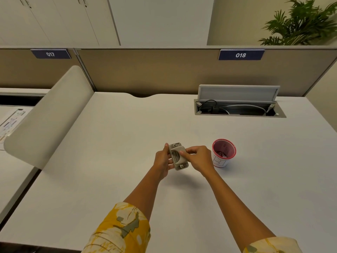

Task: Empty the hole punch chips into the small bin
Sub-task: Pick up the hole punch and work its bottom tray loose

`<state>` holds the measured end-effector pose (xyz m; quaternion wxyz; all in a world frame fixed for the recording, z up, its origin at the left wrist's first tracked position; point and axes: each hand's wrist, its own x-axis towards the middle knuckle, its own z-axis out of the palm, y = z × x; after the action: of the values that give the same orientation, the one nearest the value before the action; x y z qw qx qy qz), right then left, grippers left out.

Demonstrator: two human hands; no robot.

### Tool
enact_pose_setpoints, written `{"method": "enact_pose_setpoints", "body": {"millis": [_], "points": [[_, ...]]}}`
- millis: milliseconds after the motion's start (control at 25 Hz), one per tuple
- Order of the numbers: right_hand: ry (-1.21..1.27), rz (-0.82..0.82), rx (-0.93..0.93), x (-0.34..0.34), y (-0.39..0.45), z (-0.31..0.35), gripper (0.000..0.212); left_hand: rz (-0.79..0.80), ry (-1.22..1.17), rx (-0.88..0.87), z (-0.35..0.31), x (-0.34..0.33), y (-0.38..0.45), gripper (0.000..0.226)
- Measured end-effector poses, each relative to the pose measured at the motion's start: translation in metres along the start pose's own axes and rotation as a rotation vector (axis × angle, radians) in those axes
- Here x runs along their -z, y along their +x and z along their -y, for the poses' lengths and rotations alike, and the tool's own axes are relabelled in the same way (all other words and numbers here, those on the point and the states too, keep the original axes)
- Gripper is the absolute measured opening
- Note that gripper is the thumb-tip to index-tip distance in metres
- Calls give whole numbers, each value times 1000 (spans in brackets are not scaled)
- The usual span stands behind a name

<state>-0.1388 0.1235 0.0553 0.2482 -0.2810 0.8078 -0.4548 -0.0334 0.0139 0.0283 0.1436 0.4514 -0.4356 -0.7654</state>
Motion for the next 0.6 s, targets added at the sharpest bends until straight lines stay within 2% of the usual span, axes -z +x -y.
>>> {"method": "enact_pose_setpoints", "body": {"millis": [360,600], "points": [[-1,-39,-23,2,-4,7,30,11,-95,-14,5,-2,1,46],[164,-190,-156,10,6,13,33,157,-256,-6,4,-11,-7,41]]}}
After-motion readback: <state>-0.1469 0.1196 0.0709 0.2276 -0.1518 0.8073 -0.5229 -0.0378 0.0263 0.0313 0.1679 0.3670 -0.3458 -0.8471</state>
